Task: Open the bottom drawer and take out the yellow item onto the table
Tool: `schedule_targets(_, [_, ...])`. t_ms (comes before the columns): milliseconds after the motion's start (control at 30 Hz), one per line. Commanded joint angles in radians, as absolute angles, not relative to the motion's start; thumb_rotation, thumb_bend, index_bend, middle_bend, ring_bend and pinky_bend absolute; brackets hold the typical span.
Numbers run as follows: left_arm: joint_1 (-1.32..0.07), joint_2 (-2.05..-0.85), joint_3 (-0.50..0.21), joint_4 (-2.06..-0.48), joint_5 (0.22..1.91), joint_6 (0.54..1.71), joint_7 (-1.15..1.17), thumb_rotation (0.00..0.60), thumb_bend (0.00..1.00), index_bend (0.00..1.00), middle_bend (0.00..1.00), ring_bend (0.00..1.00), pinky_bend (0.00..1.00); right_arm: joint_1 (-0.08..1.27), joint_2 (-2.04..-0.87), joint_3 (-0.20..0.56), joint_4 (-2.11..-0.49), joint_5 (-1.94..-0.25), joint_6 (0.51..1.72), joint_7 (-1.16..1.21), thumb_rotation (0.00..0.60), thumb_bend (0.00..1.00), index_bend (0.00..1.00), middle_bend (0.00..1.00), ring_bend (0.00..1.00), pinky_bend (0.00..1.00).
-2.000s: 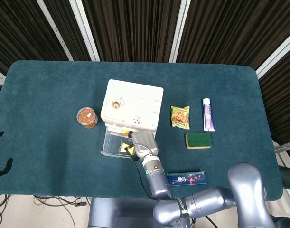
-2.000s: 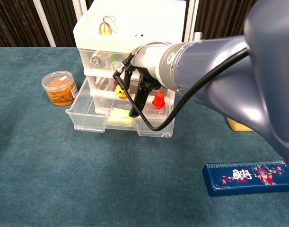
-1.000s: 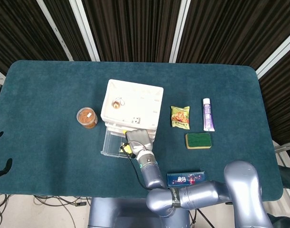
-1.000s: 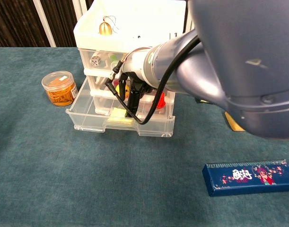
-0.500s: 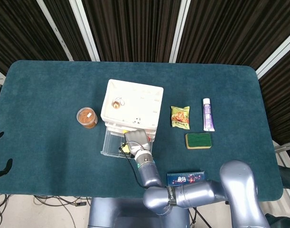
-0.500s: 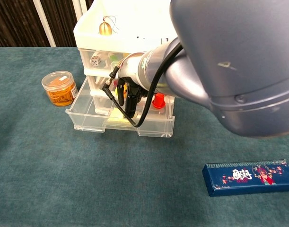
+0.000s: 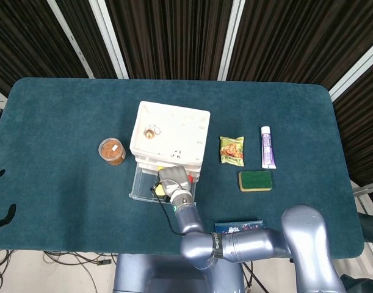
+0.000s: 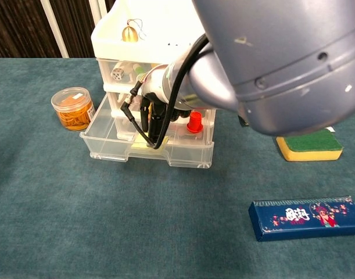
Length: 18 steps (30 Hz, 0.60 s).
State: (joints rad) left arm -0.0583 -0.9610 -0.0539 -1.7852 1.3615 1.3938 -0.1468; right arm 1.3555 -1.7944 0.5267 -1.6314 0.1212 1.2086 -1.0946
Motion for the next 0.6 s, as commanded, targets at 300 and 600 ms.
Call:
schedule_targets(300, [-0.059, -0.96, -0.055, -1.784, 1.358, 1.392, -0.15, 0.6, 0.41, 0.04, 0.0, 0.0, 0.0, 1.372, -1.792, 0.532, -1.568, 0.186, 1.141, -1.11, 0.6, 0.0, 0.4, 1.0, 1.0, 1.0])
schedule_targets(600, [-0.059, -0.959, -0.056, -1.785, 1.357, 1.393, -0.152, 0.6, 0.41, 0.04, 0.0, 0.0, 0.0, 1.373, -1.798, 0.521, -1.566, 0.164, 1.142, -1.082, 0.6, 0.02, 0.47, 1.0, 1.0, 1.0])
